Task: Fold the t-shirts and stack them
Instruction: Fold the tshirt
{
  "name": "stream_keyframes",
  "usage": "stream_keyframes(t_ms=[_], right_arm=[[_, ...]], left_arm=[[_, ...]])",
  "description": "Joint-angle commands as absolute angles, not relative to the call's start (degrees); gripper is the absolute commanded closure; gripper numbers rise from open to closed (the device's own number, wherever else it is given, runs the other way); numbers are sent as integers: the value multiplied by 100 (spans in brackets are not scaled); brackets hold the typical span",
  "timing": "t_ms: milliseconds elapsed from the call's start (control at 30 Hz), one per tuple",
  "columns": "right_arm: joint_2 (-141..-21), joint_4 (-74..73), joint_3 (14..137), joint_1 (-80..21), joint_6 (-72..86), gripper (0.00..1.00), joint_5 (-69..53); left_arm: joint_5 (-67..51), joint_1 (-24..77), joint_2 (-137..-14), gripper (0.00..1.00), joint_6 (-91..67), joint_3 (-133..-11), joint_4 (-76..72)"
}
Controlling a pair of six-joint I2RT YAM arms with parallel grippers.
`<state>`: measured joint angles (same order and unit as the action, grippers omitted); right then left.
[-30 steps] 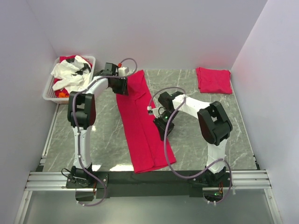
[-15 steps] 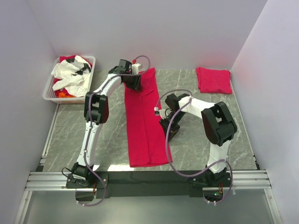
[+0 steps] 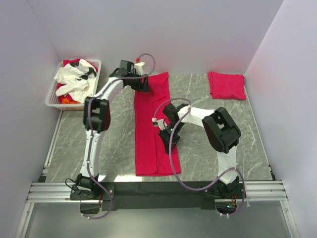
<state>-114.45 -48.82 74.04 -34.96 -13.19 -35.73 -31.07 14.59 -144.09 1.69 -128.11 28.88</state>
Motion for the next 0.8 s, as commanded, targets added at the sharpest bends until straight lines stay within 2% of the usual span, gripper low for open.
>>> stream_keyframes(t_ms=[0, 67, 167, 300, 367, 400, 533, 667, 767], right_arm=[[-11706, -4562, 7637, -3586, -1064, 78, -3717], [-11760, -4631, 7787, -3595, -1046, 77, -3823], [-11322, -4597, 7787, -3604, -1055, 71, -3946], [-9674, -4316, 7183, -3595, -1440, 61, -3543], [-9073, -4289, 6840, -3612, -2028, 57, -3131], [-8505, -4263, 6481, -3638, -2256, 56, -2964], [-7227, -4184, 5427, -4094, -3827, 53, -2138], [-6068, -3807, 4405, -5103, -4569, 49, -1618], [-5801, -3464, 3851, -5650, -4728, 46, -1459]], left_arm=[[-3744, 1213, -12574, 32, -193, -12055, 2347], [-3814, 1020, -12026, 32, -220, -11490, 2154], [-4227, 695, -10501, 33, 243, -10138, 2074], [-4692, 169, -8740, 35, 1377, -7663, 2100], [-4887, 132, -7776, 35, 2851, -6973, 2816], [-4895, 132, -7465, 36, 3291, -6317, 3047], [-5264, 149, -6085, 36, 6423, -5003, 4673], [-5335, 430, -5012, 37, 8222, -4027, 5737], [-5247, 1044, -4677, 38, 8684, -3420, 5986]])
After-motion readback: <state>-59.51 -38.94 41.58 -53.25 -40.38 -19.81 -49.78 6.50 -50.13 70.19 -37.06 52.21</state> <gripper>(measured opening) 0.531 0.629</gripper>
